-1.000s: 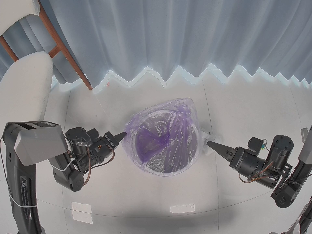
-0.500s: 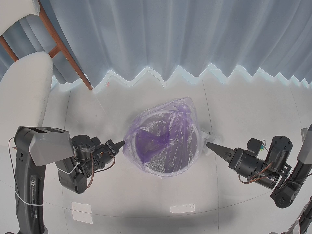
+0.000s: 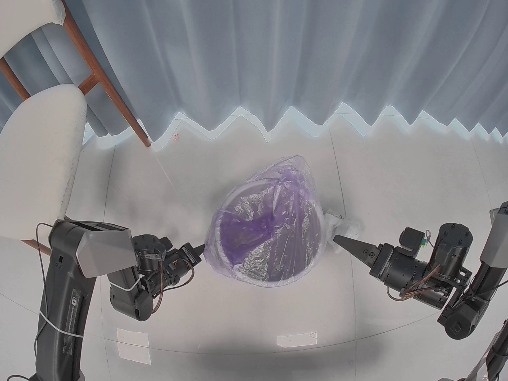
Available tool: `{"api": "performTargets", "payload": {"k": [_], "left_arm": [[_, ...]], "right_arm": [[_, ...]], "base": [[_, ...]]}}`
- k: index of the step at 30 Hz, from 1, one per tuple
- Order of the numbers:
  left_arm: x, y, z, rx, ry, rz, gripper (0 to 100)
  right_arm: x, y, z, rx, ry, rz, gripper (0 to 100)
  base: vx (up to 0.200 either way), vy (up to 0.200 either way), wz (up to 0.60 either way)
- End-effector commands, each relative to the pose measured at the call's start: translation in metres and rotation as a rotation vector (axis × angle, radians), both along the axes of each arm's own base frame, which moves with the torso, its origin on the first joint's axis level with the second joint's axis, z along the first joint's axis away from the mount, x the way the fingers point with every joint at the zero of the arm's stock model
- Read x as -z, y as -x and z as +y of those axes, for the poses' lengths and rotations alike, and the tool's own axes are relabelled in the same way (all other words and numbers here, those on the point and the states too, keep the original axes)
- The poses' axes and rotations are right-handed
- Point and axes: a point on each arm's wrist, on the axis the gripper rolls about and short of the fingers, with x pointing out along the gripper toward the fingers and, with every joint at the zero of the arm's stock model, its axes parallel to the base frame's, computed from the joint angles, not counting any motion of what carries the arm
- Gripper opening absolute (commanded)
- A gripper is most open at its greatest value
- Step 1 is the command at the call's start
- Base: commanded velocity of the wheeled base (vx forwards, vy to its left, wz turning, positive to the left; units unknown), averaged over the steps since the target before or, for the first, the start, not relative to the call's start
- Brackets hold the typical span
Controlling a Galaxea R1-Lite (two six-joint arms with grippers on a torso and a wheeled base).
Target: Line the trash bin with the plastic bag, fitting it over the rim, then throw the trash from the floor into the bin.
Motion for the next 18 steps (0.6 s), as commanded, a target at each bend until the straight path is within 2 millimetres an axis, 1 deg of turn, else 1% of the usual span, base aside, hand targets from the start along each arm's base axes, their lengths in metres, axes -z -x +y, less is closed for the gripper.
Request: {"api": "performTargets", "payload": {"k": [1,4,13,14,18], "left_arm": [[0.0189,-0.0004,-0.0022,-0.006,-0.039,0.013,0],[0.0263,-0.0058,-0.0084,-0.056,-0.071,-0.012,0],[0.0255,-0.0011,-0.0101,-0.062,-0.068,0.005,0],[0.0255,0.0007,-0.0103,-0.061,-0.067,0.012,100],[0.0218,0.0008,-0.0096,-0.067,-0.056,0.012,100]], "right_arm": [[0.0009,-0.0008,0.0005,-0.001,-0.003,-0.007,100],[0.0022,-0.0015,0.0009,-0.001,-0.001,-0.003,100],[0.0033,-0.0014,0.0009,-0.001,0.002,0.001,100],[0.0033,-0.0014,0.0009,-0.001,0.002,0.001,100],[0.0037,-0.0015,0.0009,-0.001,0.003,0.002,100]], "base": [[0.000,0.000,0.00],[0.000,0.000,0.00],[0.000,0.000,0.00],[0.000,0.000,0.00],[0.000,0.000,0.00]]}}
